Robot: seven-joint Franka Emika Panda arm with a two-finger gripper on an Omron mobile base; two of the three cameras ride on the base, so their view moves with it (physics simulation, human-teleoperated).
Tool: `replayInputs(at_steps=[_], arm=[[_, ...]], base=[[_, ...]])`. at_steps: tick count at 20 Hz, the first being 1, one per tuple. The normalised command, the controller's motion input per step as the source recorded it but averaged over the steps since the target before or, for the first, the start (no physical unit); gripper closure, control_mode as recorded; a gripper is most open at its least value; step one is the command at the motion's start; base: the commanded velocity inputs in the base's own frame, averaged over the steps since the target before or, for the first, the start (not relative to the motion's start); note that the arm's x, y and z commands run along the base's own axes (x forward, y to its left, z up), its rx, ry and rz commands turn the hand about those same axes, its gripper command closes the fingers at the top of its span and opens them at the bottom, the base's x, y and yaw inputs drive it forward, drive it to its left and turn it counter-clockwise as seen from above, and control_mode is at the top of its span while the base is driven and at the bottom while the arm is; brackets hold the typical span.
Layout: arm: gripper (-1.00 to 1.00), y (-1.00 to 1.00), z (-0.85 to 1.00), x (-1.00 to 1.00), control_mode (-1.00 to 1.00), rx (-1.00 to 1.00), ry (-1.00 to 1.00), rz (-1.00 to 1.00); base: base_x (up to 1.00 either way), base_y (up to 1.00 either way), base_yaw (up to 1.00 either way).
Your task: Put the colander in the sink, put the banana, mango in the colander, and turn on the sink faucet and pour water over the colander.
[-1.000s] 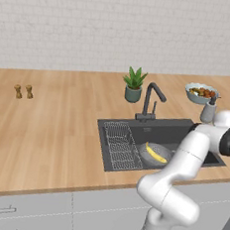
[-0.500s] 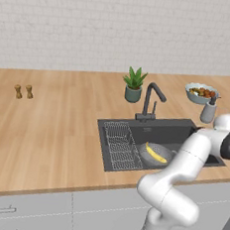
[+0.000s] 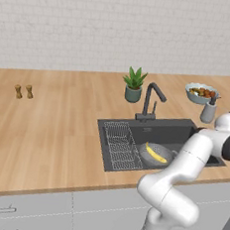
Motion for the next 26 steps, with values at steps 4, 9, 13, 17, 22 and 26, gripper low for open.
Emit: replayInputs(at_steps=[4,9,13,17,22,26], arm=[[1.00,0.78,0.15,-0.10,-1.00,0.10,-0.05,0.00],[1.00,1.00,0.15,0.00,-1.00,0.02,-0.11,0.00],[1.00,1.00,0.15,0.00,-1.00,0.00,-0.05,0.00],[1.00,1.00,0.20,0.01,-1.00,0.00,0.00,0.00],[1.00,1.00,0.04,0.00,-1.00,0.00,-0.02,0.00],[1.00,0.99,0.00,0.12,-1.00,-0.03,0.00,0.00]], base=[[0.00,0.00,0.00],[0.00,0.00,0.00],[0.00,0.00,0.00],[0.00,0.00,0.00],[0.00,0.00,0.00],[0.00,0.00,0.00]])
